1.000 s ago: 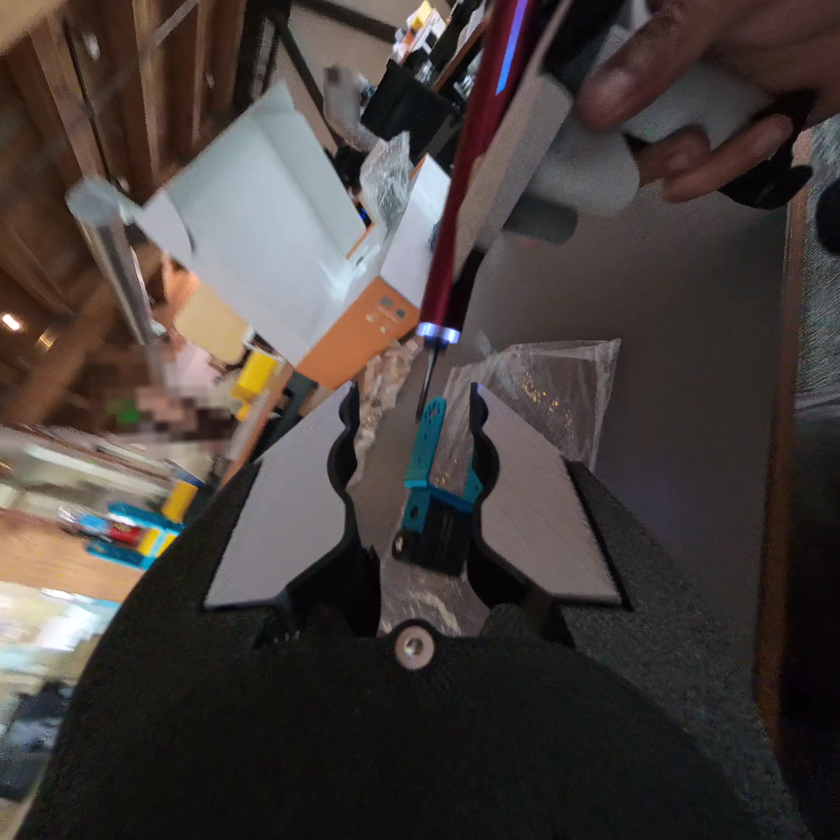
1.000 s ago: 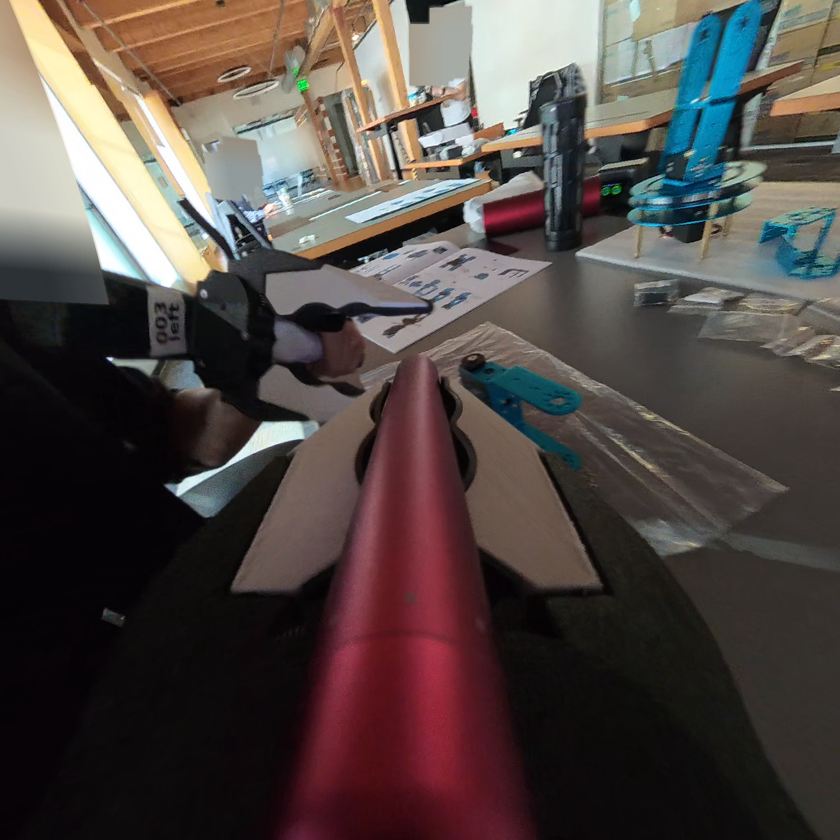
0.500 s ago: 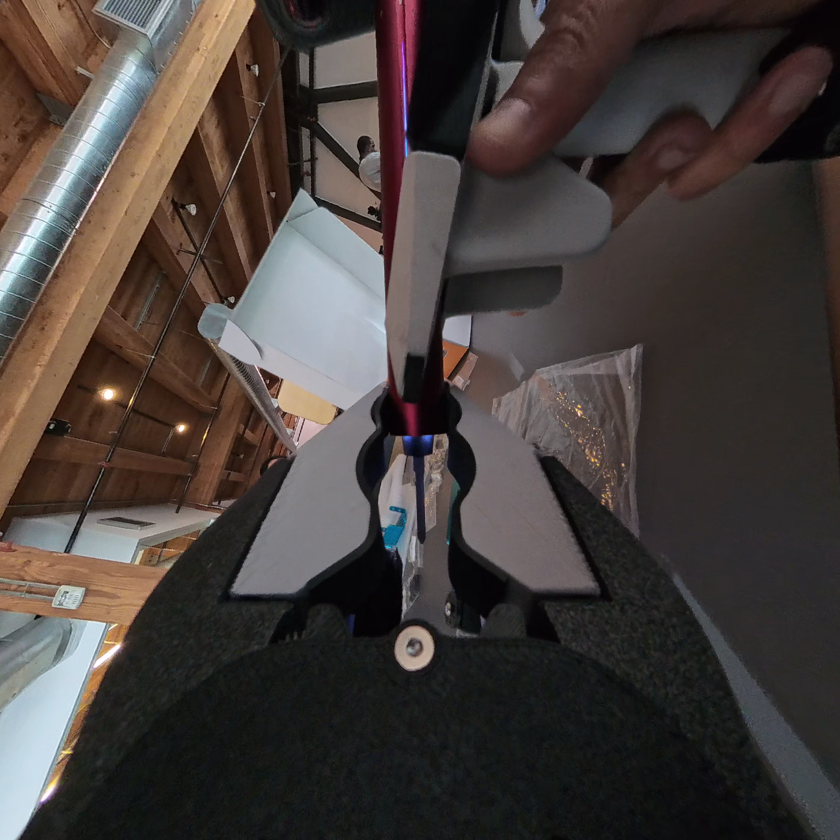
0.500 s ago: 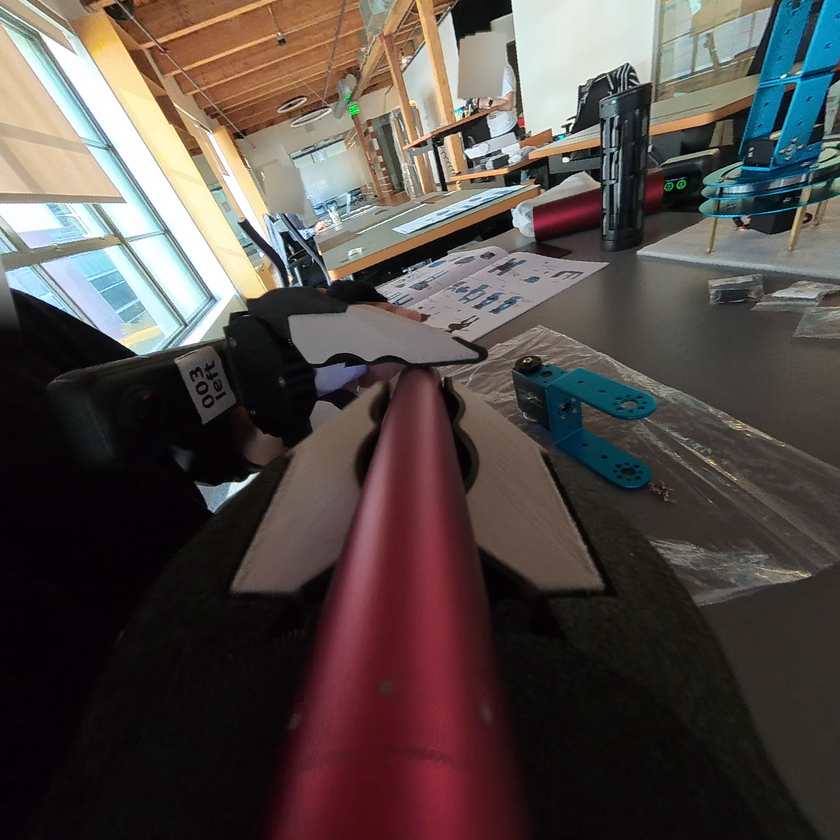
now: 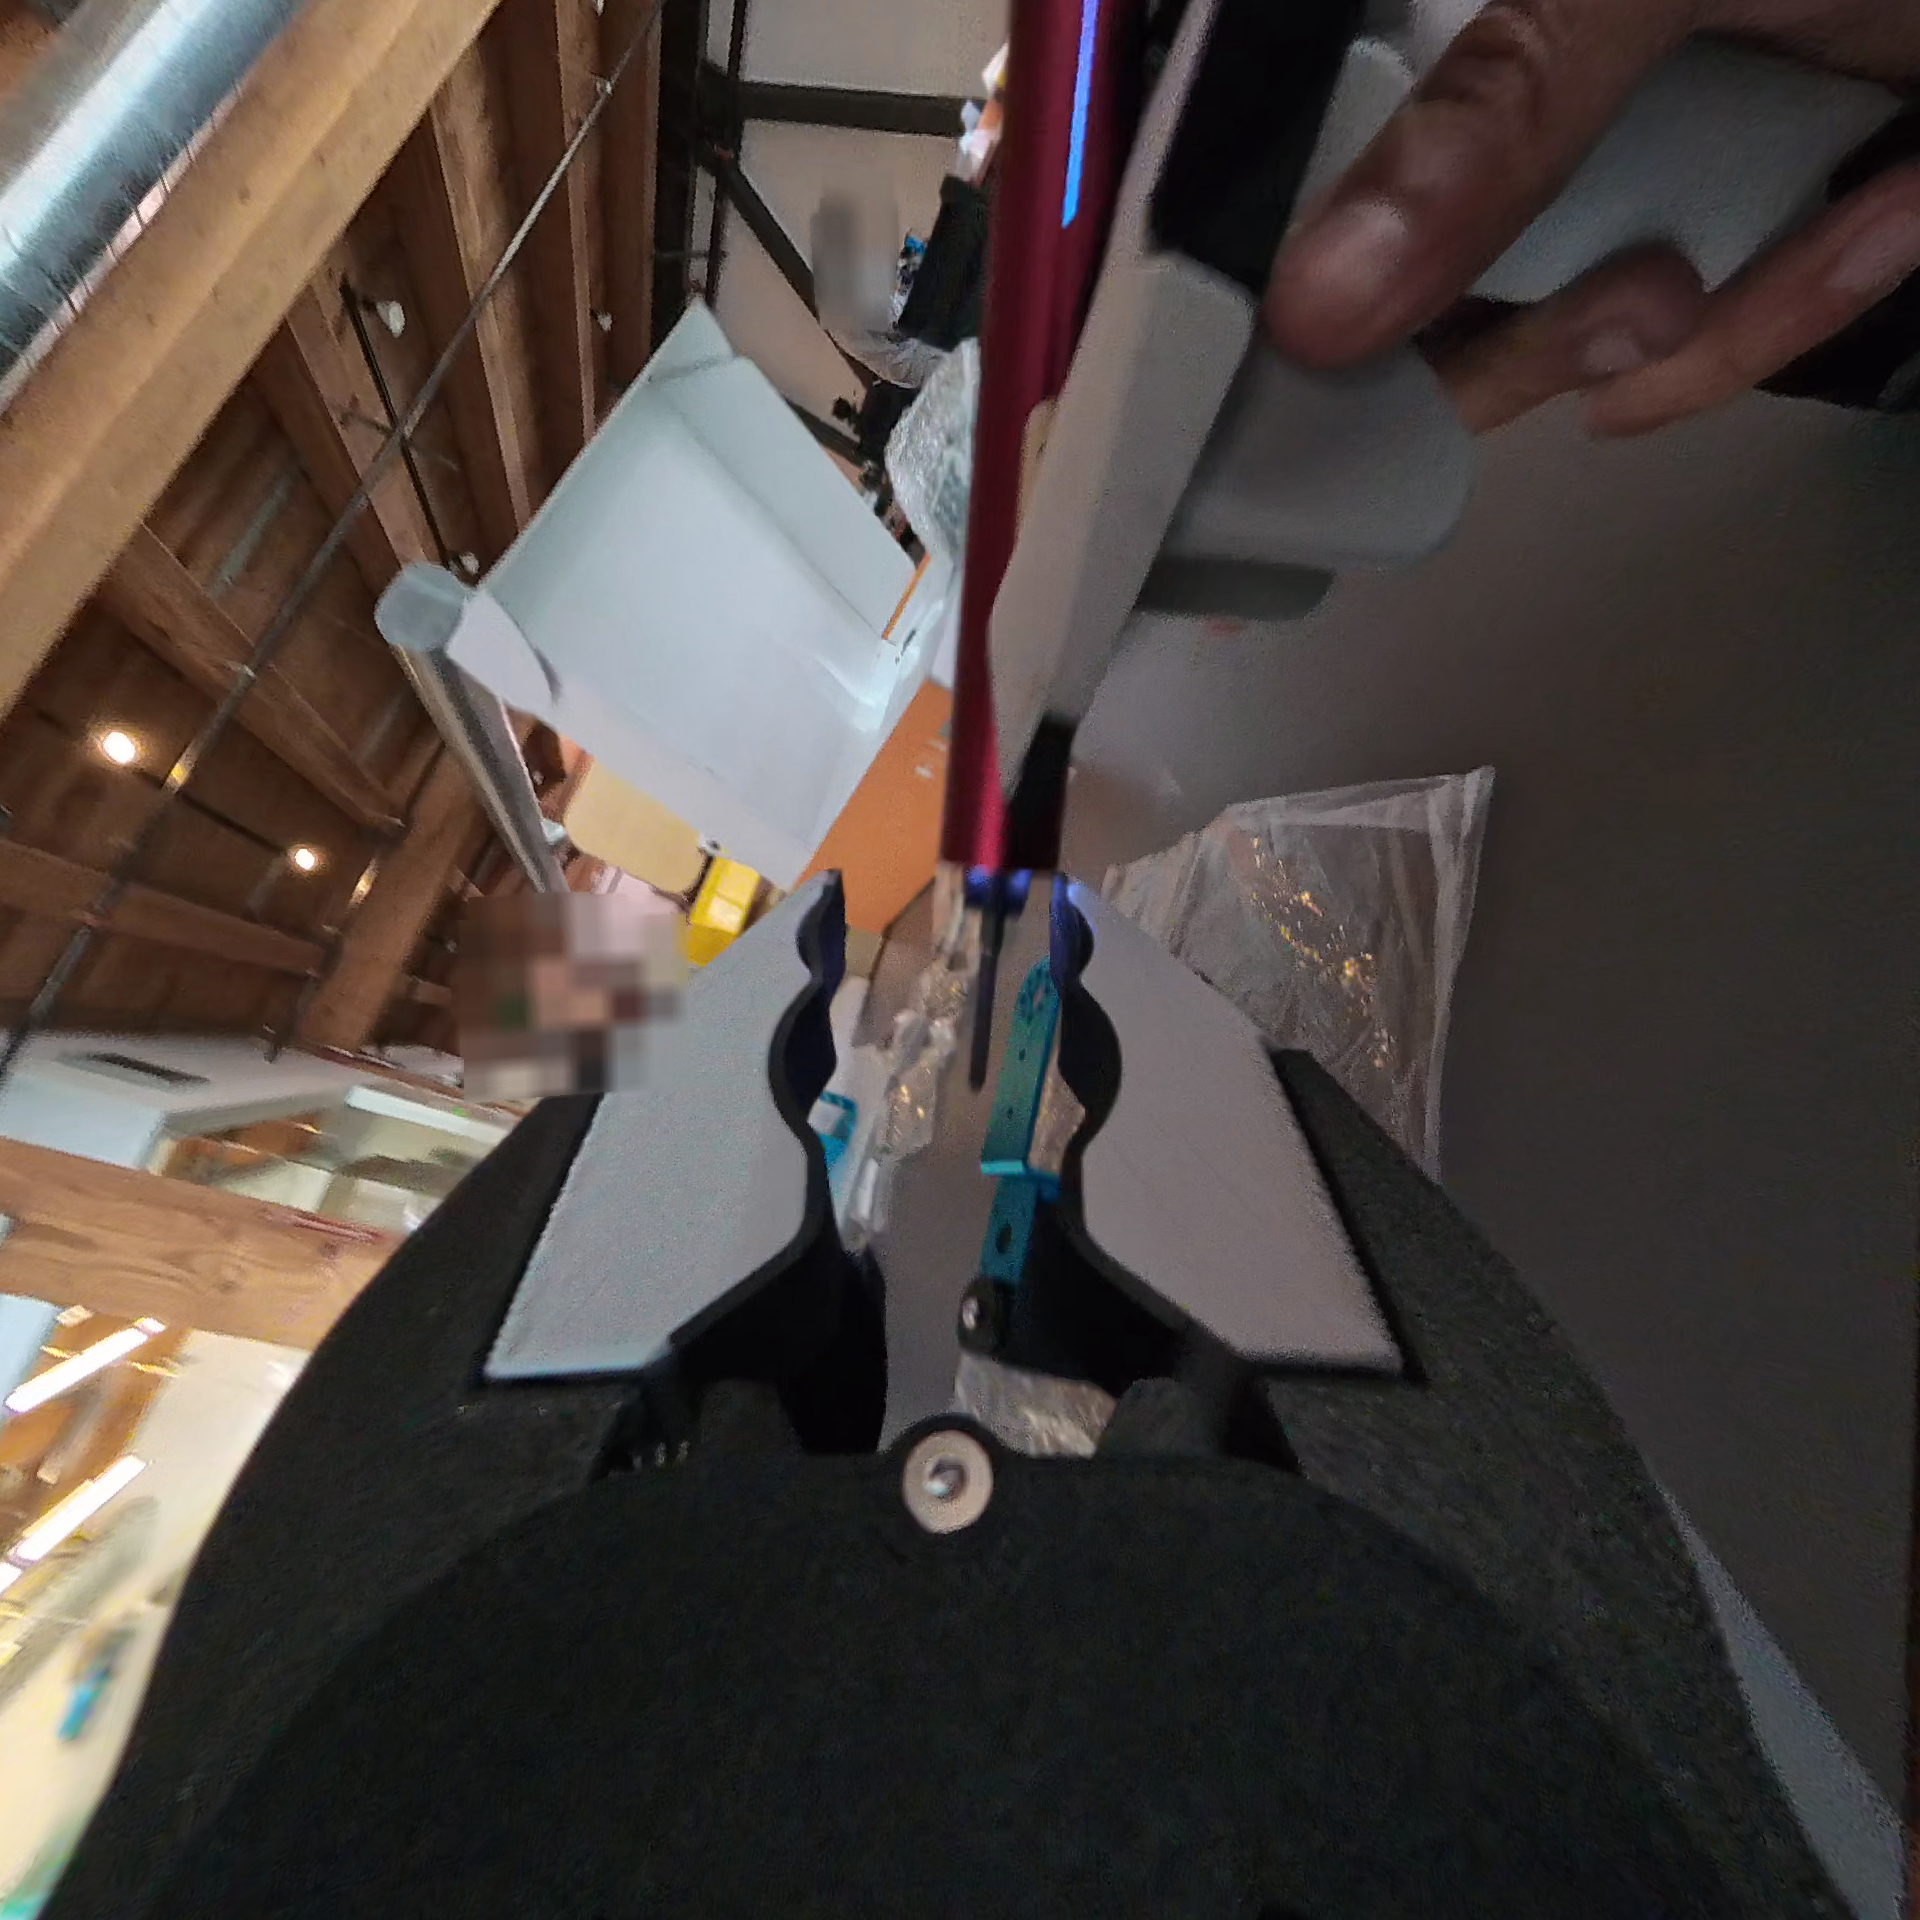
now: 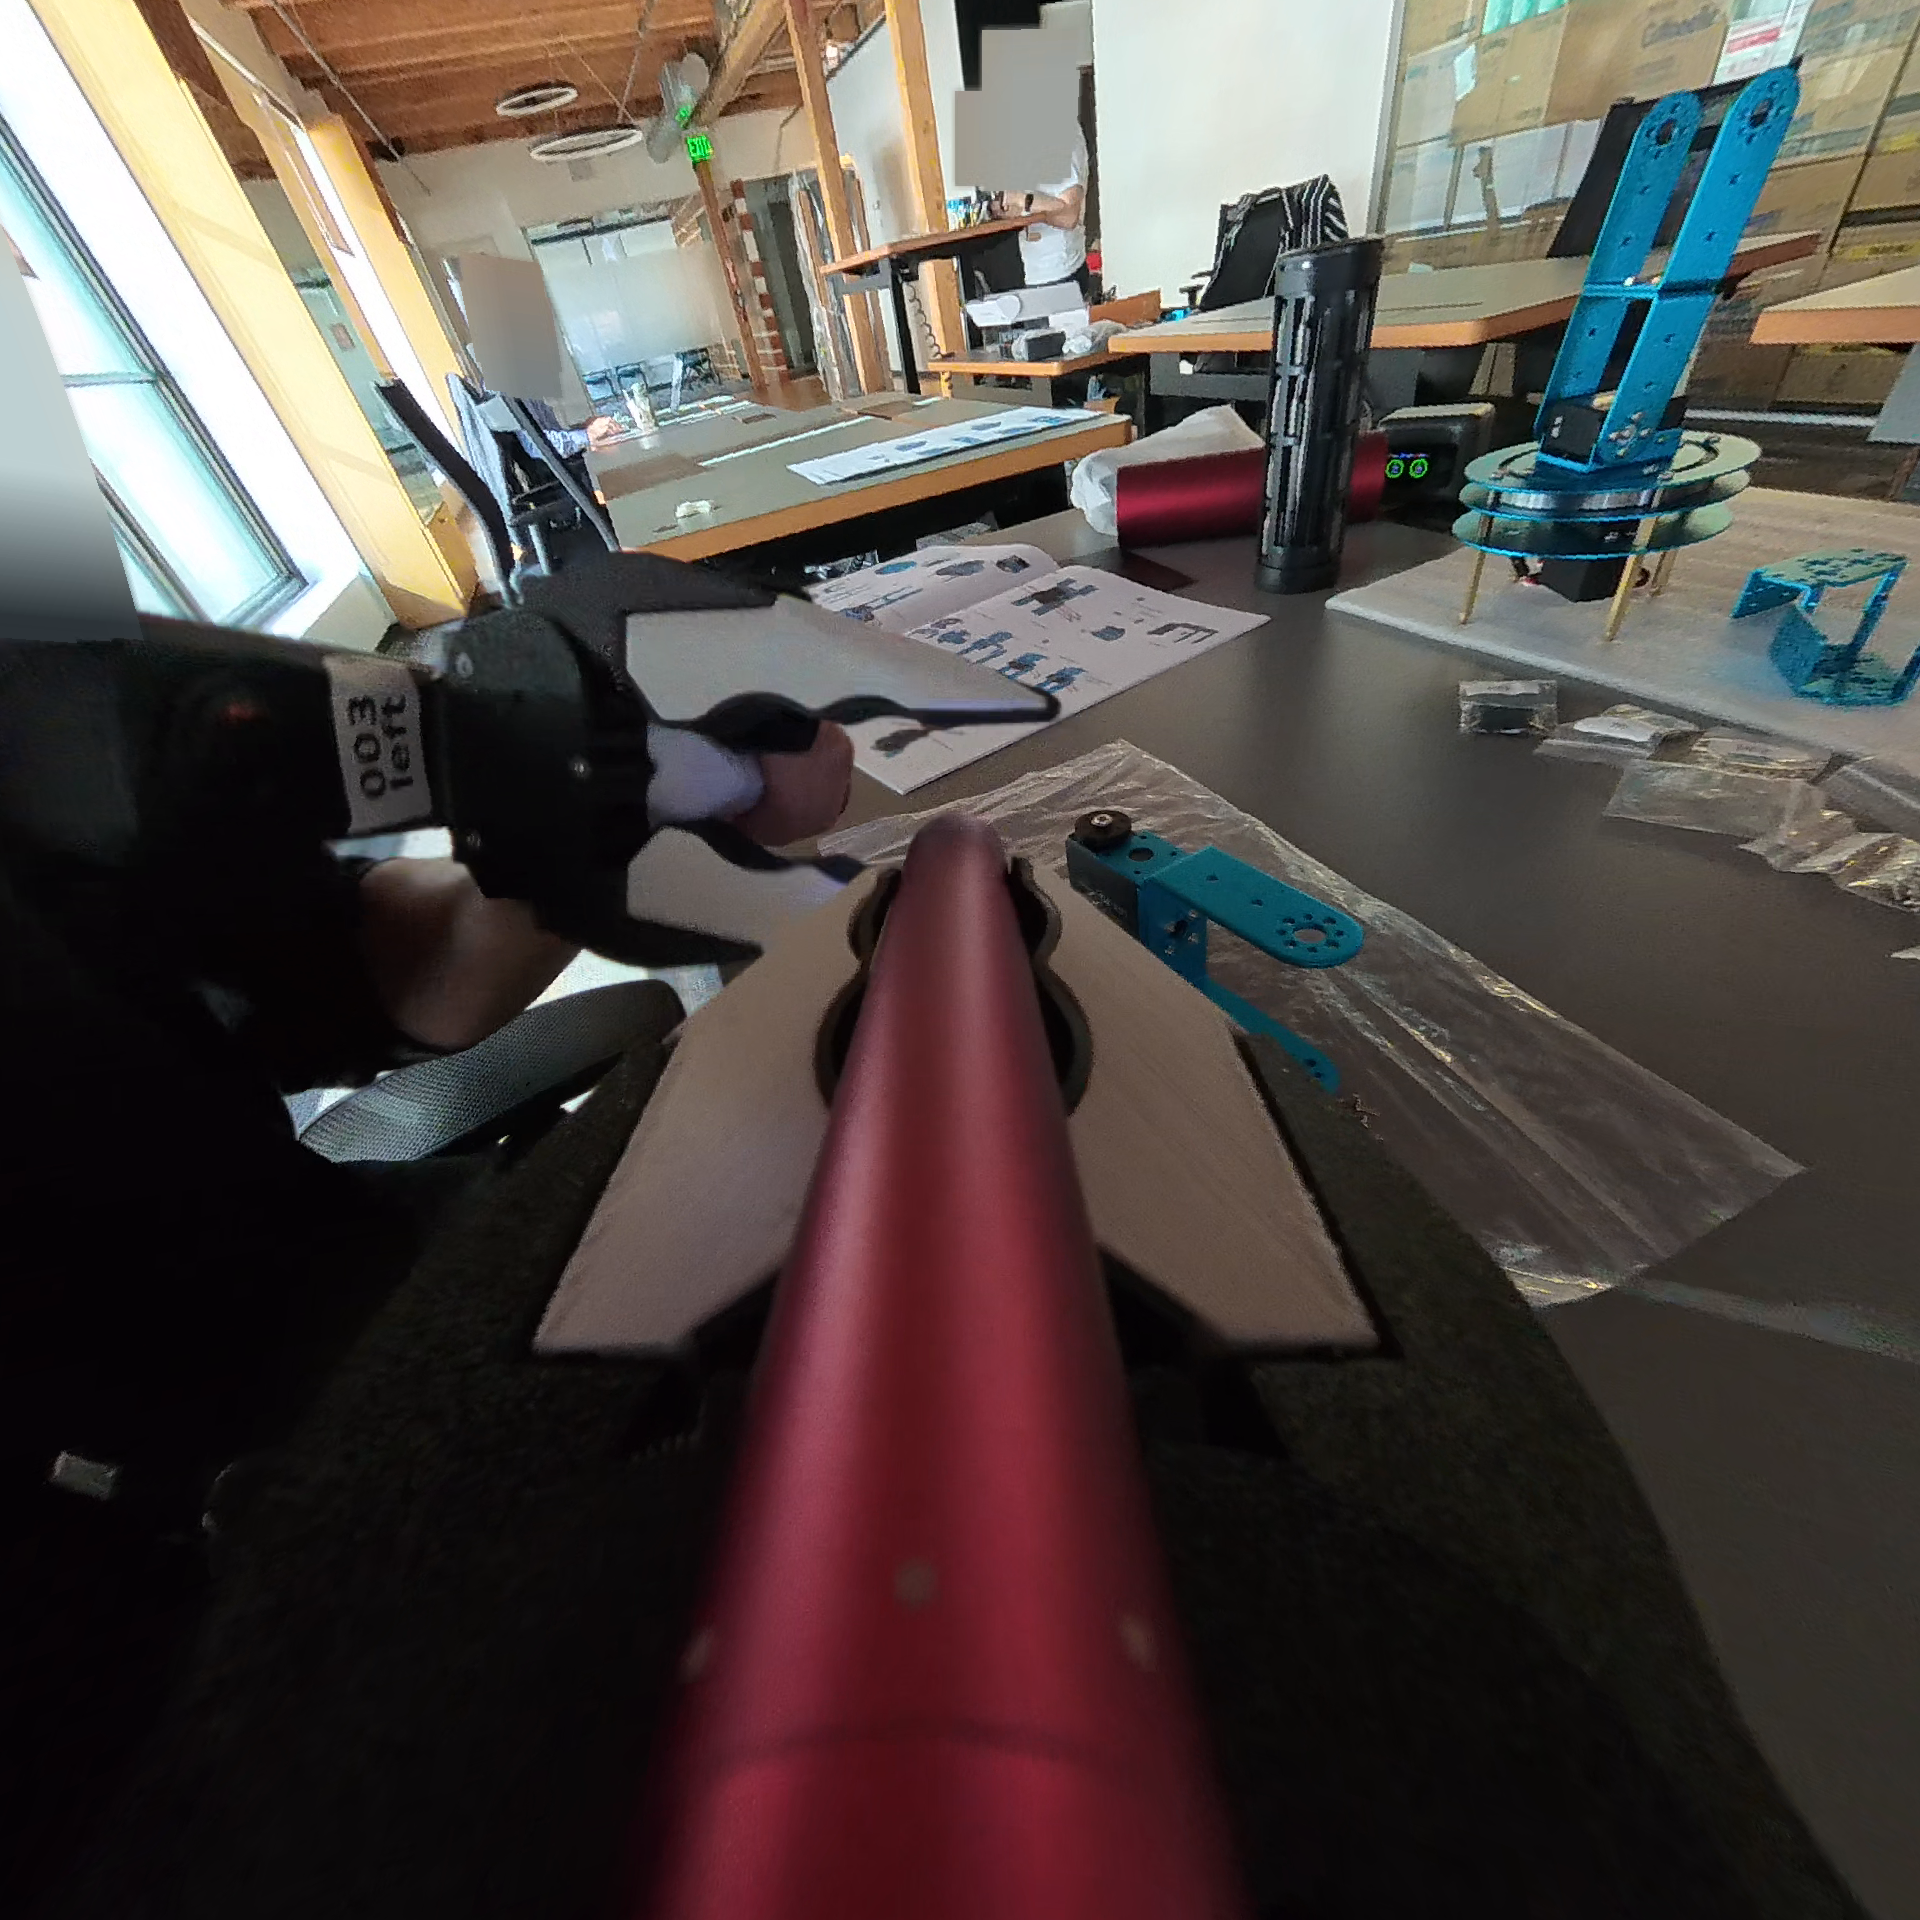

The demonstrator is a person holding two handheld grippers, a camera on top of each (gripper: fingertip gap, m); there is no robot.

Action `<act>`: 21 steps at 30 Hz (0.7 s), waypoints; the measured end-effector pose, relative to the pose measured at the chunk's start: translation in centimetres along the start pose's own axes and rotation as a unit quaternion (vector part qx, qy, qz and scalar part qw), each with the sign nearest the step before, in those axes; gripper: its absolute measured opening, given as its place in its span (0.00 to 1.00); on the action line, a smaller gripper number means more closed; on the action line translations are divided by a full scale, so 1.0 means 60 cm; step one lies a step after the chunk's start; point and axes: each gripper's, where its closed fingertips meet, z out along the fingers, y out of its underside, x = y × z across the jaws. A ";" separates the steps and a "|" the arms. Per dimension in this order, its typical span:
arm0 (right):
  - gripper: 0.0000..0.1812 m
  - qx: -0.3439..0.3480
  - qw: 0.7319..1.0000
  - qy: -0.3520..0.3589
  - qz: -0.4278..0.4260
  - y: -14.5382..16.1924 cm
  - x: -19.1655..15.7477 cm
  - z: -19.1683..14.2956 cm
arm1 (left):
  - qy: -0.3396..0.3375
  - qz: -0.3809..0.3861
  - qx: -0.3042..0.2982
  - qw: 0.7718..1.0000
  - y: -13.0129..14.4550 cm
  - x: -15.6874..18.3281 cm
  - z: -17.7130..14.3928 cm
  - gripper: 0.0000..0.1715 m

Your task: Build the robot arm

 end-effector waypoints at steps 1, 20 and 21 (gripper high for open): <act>0.12 0.006 1.000 0.008 -0.006 -0.003 0.005 -0.002 | -0.006 -0.021 -0.004 1.000 0.012 -0.008 -0.010 0.21; 0.19 -0.032 0.998 -0.032 0.033 0.021 -0.006 0.023 | 0.018 0.030 0.023 0.999 -0.001 0.024 0.016 0.12; 0.23 -0.033 0.998 -0.038 0.039 0.020 -0.008 0.022 | 0.009 0.044 0.019 0.999 0.004 0.020 0.018 0.12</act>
